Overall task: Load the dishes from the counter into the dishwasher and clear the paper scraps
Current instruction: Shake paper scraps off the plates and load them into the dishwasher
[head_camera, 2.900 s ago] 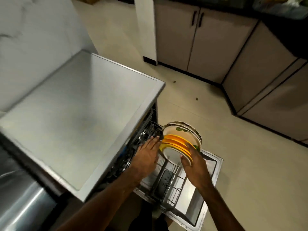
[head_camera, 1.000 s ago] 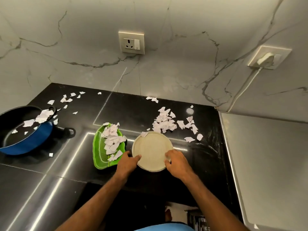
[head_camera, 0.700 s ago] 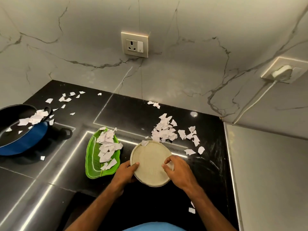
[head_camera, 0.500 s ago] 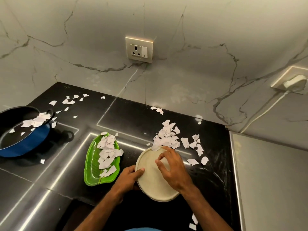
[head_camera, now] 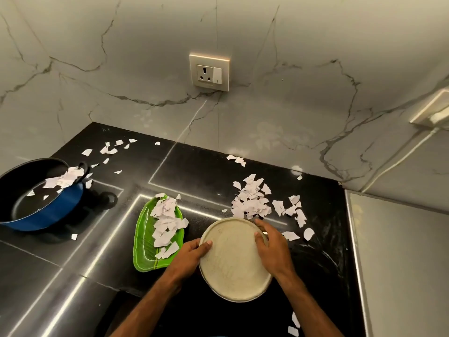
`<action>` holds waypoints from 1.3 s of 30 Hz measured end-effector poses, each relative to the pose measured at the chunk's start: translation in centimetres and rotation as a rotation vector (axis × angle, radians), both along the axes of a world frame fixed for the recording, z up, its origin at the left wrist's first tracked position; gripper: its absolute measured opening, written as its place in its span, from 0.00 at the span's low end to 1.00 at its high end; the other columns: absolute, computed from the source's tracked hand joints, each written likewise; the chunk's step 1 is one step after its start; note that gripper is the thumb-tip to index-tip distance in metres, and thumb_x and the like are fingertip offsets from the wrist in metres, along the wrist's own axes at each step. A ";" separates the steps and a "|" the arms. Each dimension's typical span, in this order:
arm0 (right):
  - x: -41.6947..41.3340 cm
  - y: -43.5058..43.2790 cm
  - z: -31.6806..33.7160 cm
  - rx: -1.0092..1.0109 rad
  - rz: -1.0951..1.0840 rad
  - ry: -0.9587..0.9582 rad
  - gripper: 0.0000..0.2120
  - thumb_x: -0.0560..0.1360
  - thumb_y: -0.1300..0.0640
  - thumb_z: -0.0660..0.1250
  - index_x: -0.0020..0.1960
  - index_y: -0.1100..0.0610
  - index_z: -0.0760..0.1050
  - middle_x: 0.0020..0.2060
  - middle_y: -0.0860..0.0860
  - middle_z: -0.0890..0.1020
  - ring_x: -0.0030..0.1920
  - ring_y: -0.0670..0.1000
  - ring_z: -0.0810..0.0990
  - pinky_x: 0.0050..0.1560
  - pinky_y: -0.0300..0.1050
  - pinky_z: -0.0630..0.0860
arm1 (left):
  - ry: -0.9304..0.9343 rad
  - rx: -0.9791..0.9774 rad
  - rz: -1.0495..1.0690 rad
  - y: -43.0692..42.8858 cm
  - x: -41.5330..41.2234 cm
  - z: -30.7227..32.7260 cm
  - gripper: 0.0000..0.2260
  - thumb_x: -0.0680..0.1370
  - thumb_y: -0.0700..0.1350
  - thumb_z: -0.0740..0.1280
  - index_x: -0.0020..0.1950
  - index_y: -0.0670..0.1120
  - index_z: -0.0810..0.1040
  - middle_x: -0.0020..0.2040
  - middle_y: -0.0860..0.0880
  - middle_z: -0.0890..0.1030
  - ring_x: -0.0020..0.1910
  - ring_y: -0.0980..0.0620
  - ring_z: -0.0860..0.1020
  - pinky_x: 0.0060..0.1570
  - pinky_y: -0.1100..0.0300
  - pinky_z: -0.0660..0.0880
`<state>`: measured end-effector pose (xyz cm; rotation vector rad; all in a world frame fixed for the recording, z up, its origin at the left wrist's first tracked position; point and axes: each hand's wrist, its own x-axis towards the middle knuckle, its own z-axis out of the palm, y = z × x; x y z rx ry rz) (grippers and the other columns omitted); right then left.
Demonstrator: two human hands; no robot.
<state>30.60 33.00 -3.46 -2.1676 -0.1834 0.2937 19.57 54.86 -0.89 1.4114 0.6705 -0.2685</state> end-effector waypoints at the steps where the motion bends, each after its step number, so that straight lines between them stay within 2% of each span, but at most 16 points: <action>1: -0.1 -0.4 0.3 0.023 -0.051 0.028 0.17 0.82 0.56 0.66 0.70 0.49 0.77 0.62 0.48 0.82 0.61 0.48 0.80 0.59 0.42 0.76 | -0.015 -0.008 0.007 0.1 0.0 0.1 0.13 0.83 0.49 0.65 0.57 0.40 0.83 0.51 0.41 0.86 0.51 0.41 0.84 0.56 0.45 0.80; 4: -0.5 -1.8 1.4 0.072 -0.156 0.086 0.13 0.81 0.55 0.69 0.64 0.50 0.82 0.51 0.45 0.84 0.49 0.45 0.83 0.45 0.36 0.77 | -0.042 -0.003 0.020 0.3 0.2 0.7 0.14 0.83 0.50 0.66 0.56 0.40 0.83 0.50 0.42 0.87 0.50 0.43 0.84 0.50 0.50 0.81; 8: -2.5 -3.5 2.4 0.139 -0.234 0.098 0.10 0.80 0.54 0.71 0.61 0.49 0.84 0.49 0.43 0.85 0.50 0.44 0.84 0.47 0.36 0.78 | -0.085 0.040 0.004 0.5 0.7 1.4 0.13 0.81 0.52 0.68 0.56 0.44 0.84 0.50 0.44 0.87 0.51 0.43 0.85 0.51 0.48 0.83; 11: -5.1 -5.0 2.9 0.172 -0.326 0.077 0.11 0.79 0.53 0.72 0.61 0.48 0.84 0.51 0.41 0.85 0.51 0.41 0.84 0.49 0.34 0.79 | -0.112 0.036 -0.026 -0.1 0.6 2.4 0.10 0.81 0.48 0.70 0.58 0.45 0.83 0.50 0.46 0.87 0.50 0.46 0.85 0.45 0.53 0.83; 13: -7.1 -6.1 3.1 0.196 -0.402 0.059 0.11 0.79 0.53 0.72 0.61 0.48 0.83 0.51 0.41 0.85 0.50 0.39 0.83 0.49 0.33 0.79 | -0.102 0.011 -0.059 -0.6 0.4 2.7 0.09 0.80 0.45 0.70 0.59 0.46 0.81 0.52 0.46 0.86 0.50 0.46 0.86 0.44 0.52 0.84; 16: -10.4 -7.9 3.2 0.218 -0.491 0.045 0.11 0.79 0.53 0.73 0.61 0.49 0.84 0.50 0.41 0.86 0.49 0.37 0.83 0.52 0.39 0.82 | -0.107 -0.015 -0.130 -1.5 -0.3 2.7 0.10 0.80 0.44 0.70 0.61 0.46 0.80 0.55 0.45 0.85 0.52 0.45 0.85 0.47 0.48 0.84; 20: -14.9 -10.5 3.9 0.238 -0.579 0.062 0.11 0.79 0.52 0.72 0.61 0.49 0.81 0.51 0.42 0.84 0.50 0.39 0.83 0.42 0.32 0.79 | -0.151 -0.021 -0.218 -3.8 -1.2 2.5 0.09 0.79 0.43 0.71 0.60 0.47 0.81 0.54 0.47 0.85 0.53 0.47 0.85 0.45 0.52 0.83; 25: -21.0 -15.2 3.6 0.218 -0.748 0.057 0.13 0.78 0.49 0.73 0.61 0.49 0.82 0.51 0.43 0.85 0.51 0.44 0.84 0.48 0.42 0.84 | -0.195 0.007 -0.413 -9.0 -2.2 2.8 0.09 0.79 0.44 0.73 0.59 0.47 0.83 0.52 0.50 0.86 0.51 0.52 0.85 0.45 0.55 0.83; 30: -27.6 -20.9 3.8 0.238 -0.999 0.002 0.11 0.77 0.47 0.74 0.58 0.48 0.83 0.48 0.43 0.86 0.50 0.46 0.84 0.47 0.45 0.84 | -0.226 -0.001 -0.647 -16.4 -3.5 3.7 0.07 0.79 0.44 0.73 0.56 0.46 0.84 0.49 0.47 0.87 0.49 0.49 0.86 0.48 0.53 0.84; 33: -31.8 -24.5 3.8 0.285 -1.121 0.012 0.09 0.76 0.47 0.75 0.56 0.46 0.83 0.48 0.43 0.86 0.50 0.47 0.85 0.49 0.51 0.85 | -0.237 0.023 -0.802 -21.7 -4.2 3.5 0.07 0.78 0.46 0.74 0.55 0.48 0.85 0.48 0.47 0.87 0.49 0.47 0.85 0.51 0.51 0.83; 34: -33.0 -25.5 3.9 0.285 -1.150 0.011 0.09 0.77 0.47 0.75 0.56 0.46 0.82 0.49 0.44 0.86 0.50 0.47 0.85 0.49 0.50 0.85 | -0.238 0.038 -0.846 -23.4 -4.3 3.3 0.07 0.77 0.47 0.75 0.54 0.49 0.85 0.49 0.49 0.87 0.50 0.48 0.85 0.53 0.51 0.82; 37: -36.6 -28.7 4.3 0.279 -1.239 0.000 0.09 0.78 0.49 0.73 0.58 0.47 0.81 0.49 0.44 0.85 0.47 0.46 0.84 0.38 0.36 0.81 | -0.263 0.119 -0.968 -28.9 -4.9 3.0 0.07 0.75 0.50 0.77 0.51 0.53 0.86 0.48 0.52 0.87 0.52 0.52 0.85 0.55 0.52 0.81; 39: -39.0 -31.2 3.9 0.293 -1.308 -0.003 0.08 0.78 0.49 0.73 0.57 0.46 0.82 0.48 0.44 0.86 0.48 0.48 0.85 0.40 0.40 0.82 | -0.277 0.158 -1.024 -32.9 -5.5 2.7 0.06 0.73 0.51 0.79 0.48 0.54 0.86 0.45 0.52 0.87 0.50 0.49 0.85 0.54 0.51 0.82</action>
